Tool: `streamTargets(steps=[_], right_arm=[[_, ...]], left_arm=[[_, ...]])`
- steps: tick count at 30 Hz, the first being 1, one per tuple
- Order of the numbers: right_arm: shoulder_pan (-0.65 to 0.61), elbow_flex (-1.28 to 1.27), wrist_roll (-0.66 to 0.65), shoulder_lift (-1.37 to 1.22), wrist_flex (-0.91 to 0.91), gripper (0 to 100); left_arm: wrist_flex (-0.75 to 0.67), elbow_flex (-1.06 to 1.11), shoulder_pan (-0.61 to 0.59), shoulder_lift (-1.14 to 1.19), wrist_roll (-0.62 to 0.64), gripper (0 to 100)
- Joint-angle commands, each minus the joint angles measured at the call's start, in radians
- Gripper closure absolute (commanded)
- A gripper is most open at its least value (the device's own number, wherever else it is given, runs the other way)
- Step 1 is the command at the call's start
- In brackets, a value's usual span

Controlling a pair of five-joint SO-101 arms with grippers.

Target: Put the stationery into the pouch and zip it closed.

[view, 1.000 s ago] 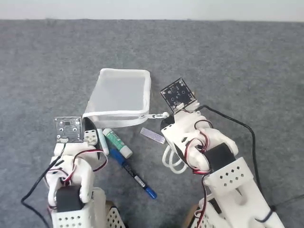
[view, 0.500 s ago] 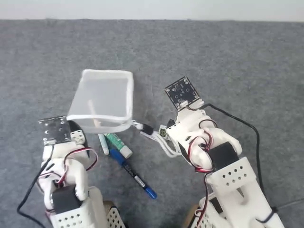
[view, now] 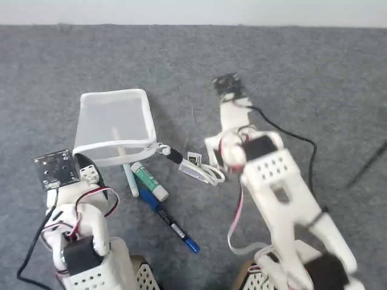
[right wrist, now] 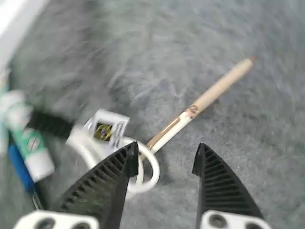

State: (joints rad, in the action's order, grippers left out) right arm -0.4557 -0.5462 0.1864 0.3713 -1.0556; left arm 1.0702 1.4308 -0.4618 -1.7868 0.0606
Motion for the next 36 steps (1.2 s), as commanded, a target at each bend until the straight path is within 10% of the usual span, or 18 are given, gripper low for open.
streamTargets(steps=[1, 36], right_arm=[[0.064, 0.152, 0.117, -0.099, -0.002, 82.0], [0.22, 0.767, 0.272, -0.935, -0.005, 82.3]], left_arm=[[-0.034, -0.065, -0.006, -0.012, 0.014, 98], [-0.034, -0.062, -0.006, -0.014, 0.012, 98]])
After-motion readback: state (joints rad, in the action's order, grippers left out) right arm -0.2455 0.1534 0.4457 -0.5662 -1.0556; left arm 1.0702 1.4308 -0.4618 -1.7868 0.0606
